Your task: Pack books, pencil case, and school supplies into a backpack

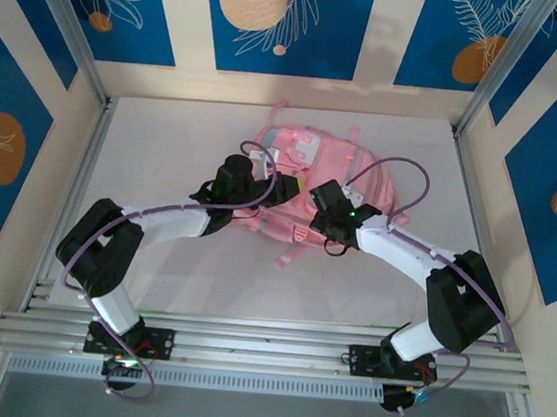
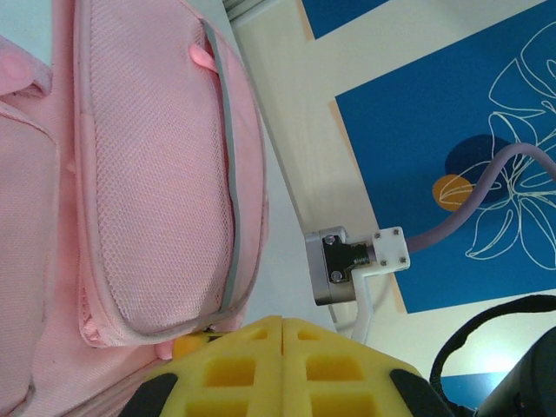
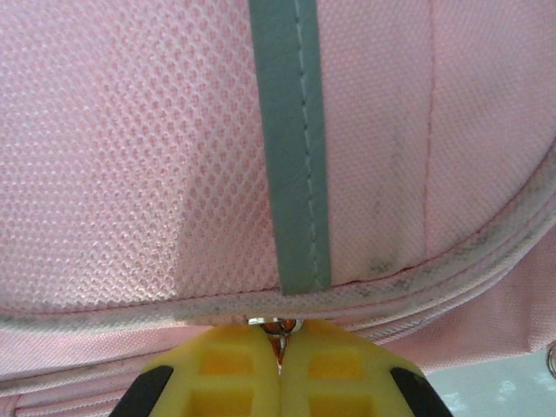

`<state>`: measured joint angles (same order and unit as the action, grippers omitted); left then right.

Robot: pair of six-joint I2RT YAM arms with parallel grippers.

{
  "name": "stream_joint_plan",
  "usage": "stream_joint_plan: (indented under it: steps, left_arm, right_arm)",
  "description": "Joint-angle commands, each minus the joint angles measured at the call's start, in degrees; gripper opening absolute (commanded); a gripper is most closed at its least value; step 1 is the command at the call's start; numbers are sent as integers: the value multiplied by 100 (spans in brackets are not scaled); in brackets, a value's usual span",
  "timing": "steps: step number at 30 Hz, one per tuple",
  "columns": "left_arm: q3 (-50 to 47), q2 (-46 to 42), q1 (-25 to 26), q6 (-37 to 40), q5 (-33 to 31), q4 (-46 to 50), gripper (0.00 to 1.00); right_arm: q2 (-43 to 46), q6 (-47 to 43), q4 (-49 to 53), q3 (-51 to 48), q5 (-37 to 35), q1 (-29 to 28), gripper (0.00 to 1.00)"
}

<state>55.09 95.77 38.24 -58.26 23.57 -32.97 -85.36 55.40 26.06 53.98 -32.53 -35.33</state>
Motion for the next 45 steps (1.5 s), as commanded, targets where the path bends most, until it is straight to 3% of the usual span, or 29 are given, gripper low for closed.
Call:
stream_joint_plan:
  steps: [1,7,11,16,19,25,31,35,39,43,45]
  left_arm:
    - [68,87,86,-61,138,-257,0]
    - [267,443,296,48,21,-63,28]
    - [502,706,456,205,-90,302,36]
    - [780,1105,518,298,-263,559,47]
    - [981,1349,522,403,-343,761,45]
    - [1070,1471,530,730,-597,1231,17]
    - [1061,1564,531,712,-617,1366,19]
    - [1074,1604,528,641,-569,1337,19]
    - [1076,1543,528,655,-573,1379,20]
    - [1036,1471,529,626,-556,1358,20]
    - [983,1424,518,582,-556,1308,22]
  right_arm:
    - [348,-246,-314,-40,200,84,0]
    - [791,-605,-241,-56,1644,489,0]
    - [820,-777,-4,-27,2338,701,0]
    - [756,-920,136,-77,2587,779,0]
    - [676,-964,61,-172,2701,873,0]
    - [465,-1135,-8,-242,2414,921,0]
    - [244,-1242,-28,-212,1732,923,0]
    - [78,-1149,-255,-193,1482,821,20]
    - [-86,-1051,-452,-193,1180,729,26]
    - [-272,-1026,-640,-202,1050,703,23]
    - [-314,-1005,-640,-186,1046,686,8]
